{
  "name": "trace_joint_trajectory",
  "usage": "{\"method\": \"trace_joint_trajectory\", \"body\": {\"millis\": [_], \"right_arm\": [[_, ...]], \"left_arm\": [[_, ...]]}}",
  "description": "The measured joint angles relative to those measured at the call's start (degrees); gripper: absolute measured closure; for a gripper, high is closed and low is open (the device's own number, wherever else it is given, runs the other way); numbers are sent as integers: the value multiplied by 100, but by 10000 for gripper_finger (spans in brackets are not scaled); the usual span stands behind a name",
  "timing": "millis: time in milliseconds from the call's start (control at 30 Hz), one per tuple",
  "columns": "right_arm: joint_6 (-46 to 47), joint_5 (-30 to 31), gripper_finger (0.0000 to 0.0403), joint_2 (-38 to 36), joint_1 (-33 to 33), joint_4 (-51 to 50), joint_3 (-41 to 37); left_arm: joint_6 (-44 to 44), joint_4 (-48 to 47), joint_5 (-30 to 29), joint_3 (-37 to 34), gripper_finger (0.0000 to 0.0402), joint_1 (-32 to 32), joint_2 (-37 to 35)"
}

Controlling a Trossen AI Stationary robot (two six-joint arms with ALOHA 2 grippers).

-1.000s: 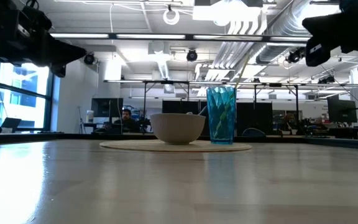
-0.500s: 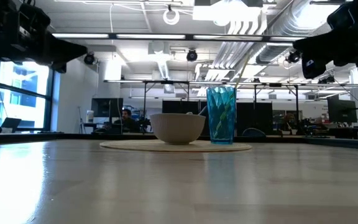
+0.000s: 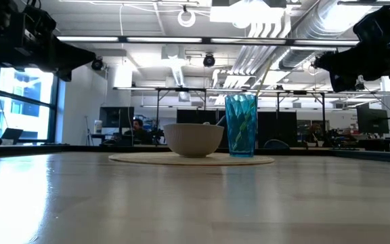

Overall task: Pick & Place Utensil
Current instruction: Return to Home Position

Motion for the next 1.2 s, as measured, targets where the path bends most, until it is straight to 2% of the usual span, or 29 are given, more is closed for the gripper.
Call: {"method": "trace_joint_trajectory", "body": {"millis": [1200], "right_arm": [[124, 9, 395, 0, 0, 4, -4]], "left_arm": [[-4, 2, -11, 0, 392, 0, 0]]}}
